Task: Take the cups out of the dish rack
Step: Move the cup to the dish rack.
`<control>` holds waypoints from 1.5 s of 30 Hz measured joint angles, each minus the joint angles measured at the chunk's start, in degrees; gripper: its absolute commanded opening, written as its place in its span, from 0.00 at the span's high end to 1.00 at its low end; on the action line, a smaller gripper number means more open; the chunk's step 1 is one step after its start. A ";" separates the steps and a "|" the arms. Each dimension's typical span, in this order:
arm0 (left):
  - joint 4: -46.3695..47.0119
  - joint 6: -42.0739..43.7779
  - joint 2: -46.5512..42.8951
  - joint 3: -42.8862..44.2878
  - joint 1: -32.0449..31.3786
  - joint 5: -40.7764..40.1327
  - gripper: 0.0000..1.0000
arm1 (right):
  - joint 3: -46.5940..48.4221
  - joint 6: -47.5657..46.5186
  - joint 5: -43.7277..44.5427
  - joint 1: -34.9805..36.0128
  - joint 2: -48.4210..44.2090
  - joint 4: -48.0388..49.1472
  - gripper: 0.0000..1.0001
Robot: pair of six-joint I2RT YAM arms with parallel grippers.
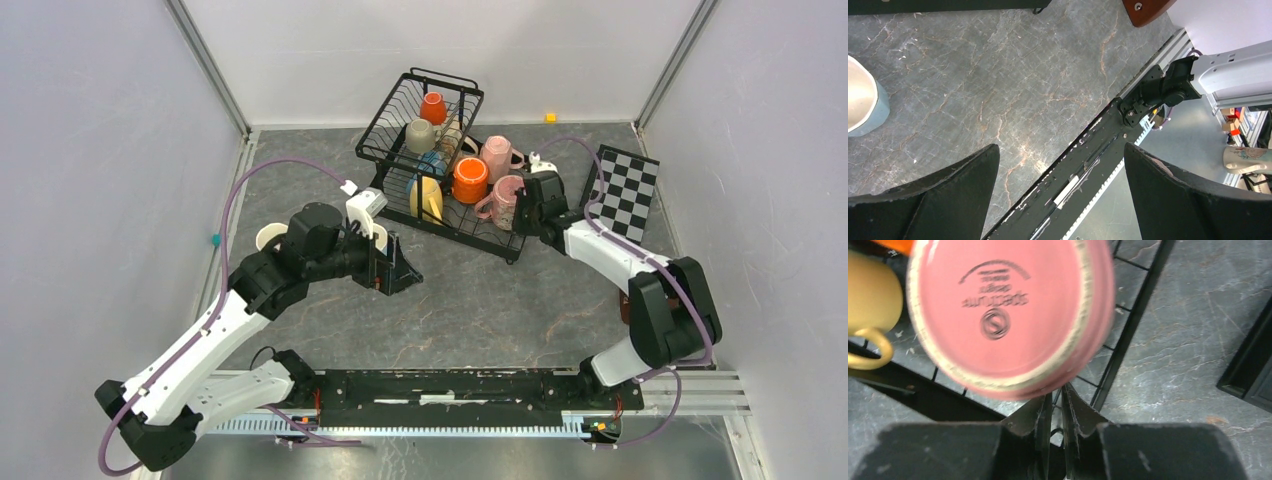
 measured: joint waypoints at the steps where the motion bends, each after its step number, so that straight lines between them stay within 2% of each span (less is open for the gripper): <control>1: -0.15 0.00 -0.07 0.00 0.00 -0.02 0.00 | 0.00 0.00 0.11 -0.63 0.33 0.13 0.82; 8: -1.07 0.00 -0.11 0.00 0.00 -0.13 0.00 | 3.56 -0.55 -0.20 -3.91 3.39 0.79 0.81; 20: -2.12 0.02 -0.11 0.04 0.00 -0.66 0.00 | 16.11 -2.69 -1.14 -7.85 12.63 0.87 0.78; 25: -2.67 0.02 -0.11 0.07 0.00 -1.22 0.00 | 17.27 -2.58 -1.44 -8.41 12.74 0.39 0.74; 30: -2.71 0.02 -0.22 0.07 0.00 -1.40 0.00 | 9.73 -0.17 0.26 -5.27 6.36 1.57 0.52; 36: -2.71 0.02 -1.29 0.04 0.00 -1.44 0.00 | 0.22 5.49 6.05 4.02 -0.55 5.99 0.31; 45: -2.71 0.02 -3.52 0.04 0.00 -1.36 0.00 | 3.85 12.87 17.16 10.64 5.07 10.32 0.24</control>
